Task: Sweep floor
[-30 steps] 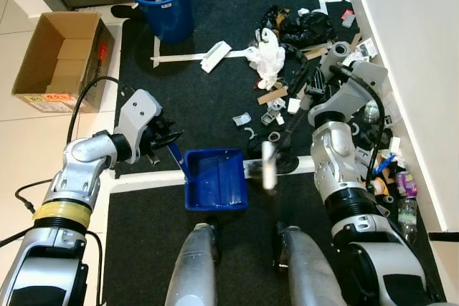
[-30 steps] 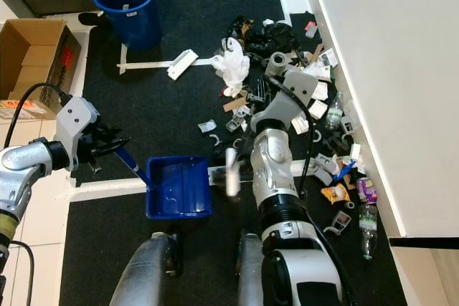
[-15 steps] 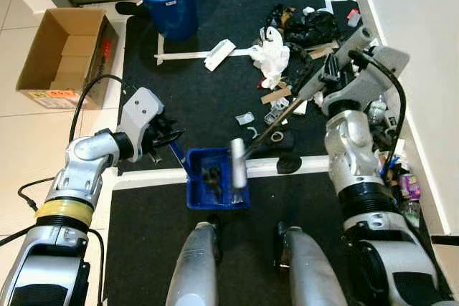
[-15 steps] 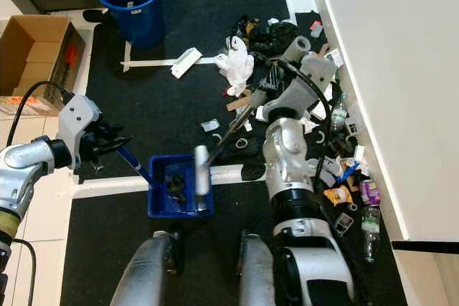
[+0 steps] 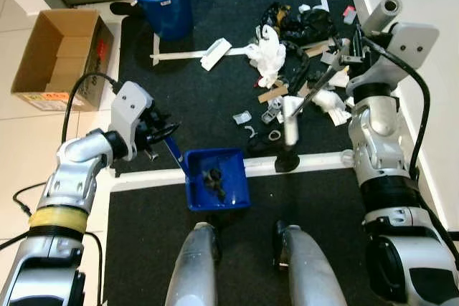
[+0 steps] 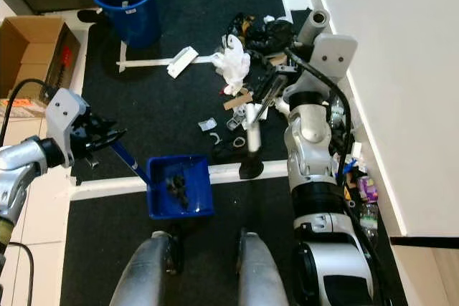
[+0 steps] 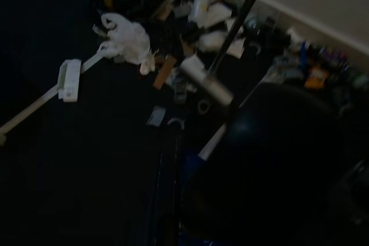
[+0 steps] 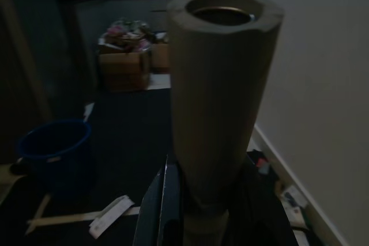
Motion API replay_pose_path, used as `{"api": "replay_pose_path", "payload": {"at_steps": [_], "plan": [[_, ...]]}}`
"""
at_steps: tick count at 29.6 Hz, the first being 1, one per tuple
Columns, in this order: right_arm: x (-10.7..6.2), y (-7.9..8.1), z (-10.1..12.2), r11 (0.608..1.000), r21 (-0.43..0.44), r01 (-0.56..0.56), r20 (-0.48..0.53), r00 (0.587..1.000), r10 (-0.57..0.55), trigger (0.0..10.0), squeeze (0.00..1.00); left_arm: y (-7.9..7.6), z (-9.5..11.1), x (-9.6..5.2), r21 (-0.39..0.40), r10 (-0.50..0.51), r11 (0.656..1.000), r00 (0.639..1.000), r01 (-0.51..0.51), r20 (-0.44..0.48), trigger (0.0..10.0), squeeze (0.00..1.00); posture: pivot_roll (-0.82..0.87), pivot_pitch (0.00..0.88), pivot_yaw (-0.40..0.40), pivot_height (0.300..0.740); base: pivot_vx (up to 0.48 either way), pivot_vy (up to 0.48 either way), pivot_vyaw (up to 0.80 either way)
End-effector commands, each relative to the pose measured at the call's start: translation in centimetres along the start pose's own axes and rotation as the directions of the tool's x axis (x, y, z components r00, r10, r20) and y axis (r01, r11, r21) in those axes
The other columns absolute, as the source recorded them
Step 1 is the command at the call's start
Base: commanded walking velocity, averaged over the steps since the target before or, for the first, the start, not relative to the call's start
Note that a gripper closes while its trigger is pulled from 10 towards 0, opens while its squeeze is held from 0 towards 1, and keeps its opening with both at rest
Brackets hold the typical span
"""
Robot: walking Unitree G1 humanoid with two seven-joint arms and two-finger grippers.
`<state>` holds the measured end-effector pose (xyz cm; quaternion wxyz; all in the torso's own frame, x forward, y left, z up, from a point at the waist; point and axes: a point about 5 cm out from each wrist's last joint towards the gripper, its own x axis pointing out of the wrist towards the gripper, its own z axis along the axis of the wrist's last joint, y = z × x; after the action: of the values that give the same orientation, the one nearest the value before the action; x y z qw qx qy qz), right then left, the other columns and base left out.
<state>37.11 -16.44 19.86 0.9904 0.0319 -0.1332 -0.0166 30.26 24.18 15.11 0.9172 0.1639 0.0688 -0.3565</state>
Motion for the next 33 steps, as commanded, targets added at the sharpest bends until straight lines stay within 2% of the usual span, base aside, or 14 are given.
{"api": "replay_pose_path", "payload": {"at_steps": [1,5,10,17,20,21,22,25,27,29,30,33], "plan": [[-0.1,-0.1,0.2,0.999,-0.033,-0.002,0.023,1.0,0.003,10.0,0.0,0.0,0.4,-0.8,-0.035,-0.01,0.999,0.999,0.011,0.032,10.0,0.0,0.02,0.307,0.01,0.74,0.0,0.0,0.0],[0.0,-0.3,-0.2,0.999,-0.046,0.001,0.011,1.0,0.0,10.0,0.0,0.8,1.5,-2.3,-0.048,0.028,0.999,0.997,-0.025,0.067,10.0,0.0,0.03,0.295,0.007,0.74,0.0,0.0,0.0],[0.1,-0.7,-0.1,0.998,-0.062,0.009,0.014,1.0,-0.009,10.0,0.0,0.5,2.2,-3.0,-0.042,0.035,0.999,0.996,-0.032,0.079,10.0,0.0,0.03,0.277,0.007,0.74,0.0,0.0,0.0],[0.2,-1.5,0.0,0.997,-0.075,0.031,0.023,0.999,-0.03,10.0,0.0,-0.2,2.5,-3.1,-0.059,0.066,0.996,0.995,-0.062,0.076,10.0,0.0,0.03,0.259,0.011,0.74,0.0,0.0,0.0],[0.2,-2.0,0.1,0.996,-0.084,0.044,0.026,0.999,-0.042,10.0,0.0,-0.2,2.5,-3.0,-0.093,0.125,0.989,0.989,-0.117,0.079,10.0,0.0,0.02,0.25,0.014,0.74,0.0,0.0,0.0],[0.2,-2.3,0.1,0.995,-0.088,0.05,0.028,0.998,-0.047,10.0,0.0,0.0,2.5,-3.0,-0.121,0.186,0.977,0.98,-0.176,0.078,10.0,0.0,0.02,0.249,0.015,0.74,0.0,0.0,0.0],[0.2,-2.3,0.1,0.995,-0.089,0.05,0.029,0.998,-0.048,10.0,0.0,0.1,2.6,-3.0,-0.126,0.199,0.974,0.977,-0.188,0.078,10.0,0.0,0.02,0.249,0.015,0.74,0.0,0.0,0.0],[0.1,-2.3,0.1,0.995,-0.09,0.051,0.029,0.998,-0.048,10.0,0.0,0.3,2.6,-3.0,-0.131,0.233,0.966,0.969,-0.222,0.076,10.0,0.0,0.02,0.242,0.016,0.74,0.0,0.0,0.0],[0.1,-2.4,0.0,0.995,-0.092,0.049,0.025,0.999,-0.047,10.0,0.0,0.9,2.8,-3.1,-0.118,0.328,0.941,0.942,-0.318,0.074,10.0,0.0,0.02,0.227,0.005,0.74,0.0,0.0,0.0],[0.1,-2.4,-0.1,0.994,-0.093,0.048,0.023,0.999,-0.046,10.0,0.0,1.1,2.8,-3.1,-0.115,0.36,0.93,0.93,-0.351,0.071,10.0,0.0,0.02,0.227,0.005,0.74,0.0,0.0,0.0],[0.1,-2.4,-0.1,0.994,-0.097,0.044,0.021,0.999,-0.042,10.0,0.0,1.2,3.2,-3.1,-0.106,0.406,0.911,0.911,-0.398,0.076,10.0,0.0,0.02,0.218,0.001,0.74,0.0,0.0,0.0],[0.2,-2.5,-0.2,0.994,-0.1,0.041,0.019,0.999,-0.04,10.0,0.0,1.0,3.5,-3.0,-0.116,0.419,0.906,0.903,-0.407,0.099,10.0,0.0,0.02,0.208,0.0,0.74,0.0,0.0,0.0]]}}
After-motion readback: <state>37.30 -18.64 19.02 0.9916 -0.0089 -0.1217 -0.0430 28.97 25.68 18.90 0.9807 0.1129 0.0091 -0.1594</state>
